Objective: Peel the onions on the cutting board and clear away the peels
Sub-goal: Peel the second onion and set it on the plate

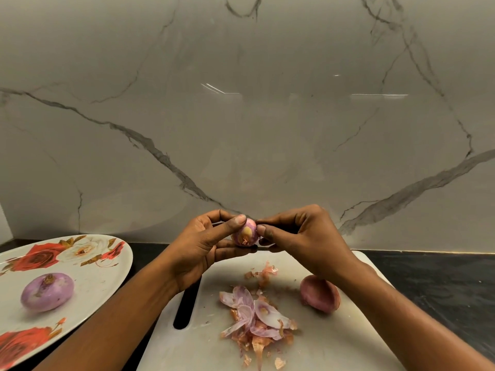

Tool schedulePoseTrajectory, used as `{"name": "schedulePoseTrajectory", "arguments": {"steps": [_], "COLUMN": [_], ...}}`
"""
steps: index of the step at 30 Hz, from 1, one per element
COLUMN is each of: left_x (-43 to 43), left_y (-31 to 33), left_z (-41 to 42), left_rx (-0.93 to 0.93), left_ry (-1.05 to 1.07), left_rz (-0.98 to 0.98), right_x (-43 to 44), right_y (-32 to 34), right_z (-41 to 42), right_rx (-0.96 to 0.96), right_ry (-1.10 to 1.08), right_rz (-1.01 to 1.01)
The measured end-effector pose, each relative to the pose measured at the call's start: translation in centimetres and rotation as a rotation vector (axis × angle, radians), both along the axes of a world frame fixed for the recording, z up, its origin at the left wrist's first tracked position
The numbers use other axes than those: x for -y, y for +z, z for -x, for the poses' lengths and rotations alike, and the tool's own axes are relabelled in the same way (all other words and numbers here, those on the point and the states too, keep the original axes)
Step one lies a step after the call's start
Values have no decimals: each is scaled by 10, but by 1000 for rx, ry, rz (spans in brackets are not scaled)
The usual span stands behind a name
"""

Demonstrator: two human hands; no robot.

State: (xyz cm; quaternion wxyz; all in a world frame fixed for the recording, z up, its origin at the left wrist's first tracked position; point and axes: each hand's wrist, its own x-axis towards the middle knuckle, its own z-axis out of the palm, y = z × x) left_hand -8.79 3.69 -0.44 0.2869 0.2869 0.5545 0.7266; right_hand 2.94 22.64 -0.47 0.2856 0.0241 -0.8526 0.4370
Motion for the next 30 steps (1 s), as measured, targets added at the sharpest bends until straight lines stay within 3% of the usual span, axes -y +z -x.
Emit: {"name": "schedulePoseTrajectory", "arguments": {"steps": [12,30], "left_x": [-3,-2], "left_y": [-5,-4], "left_z": [1,1], "left_rx": [-18,-30], "left_ry": [55,-6], "left_rz": [-39,-28], "right_x": [7,-1], "right_y": [-2,3], "right_z": [-3,-4], "right_rx": [-62,-74], "right_ry": [-102,-188], "right_rz": [-187,-156]}}
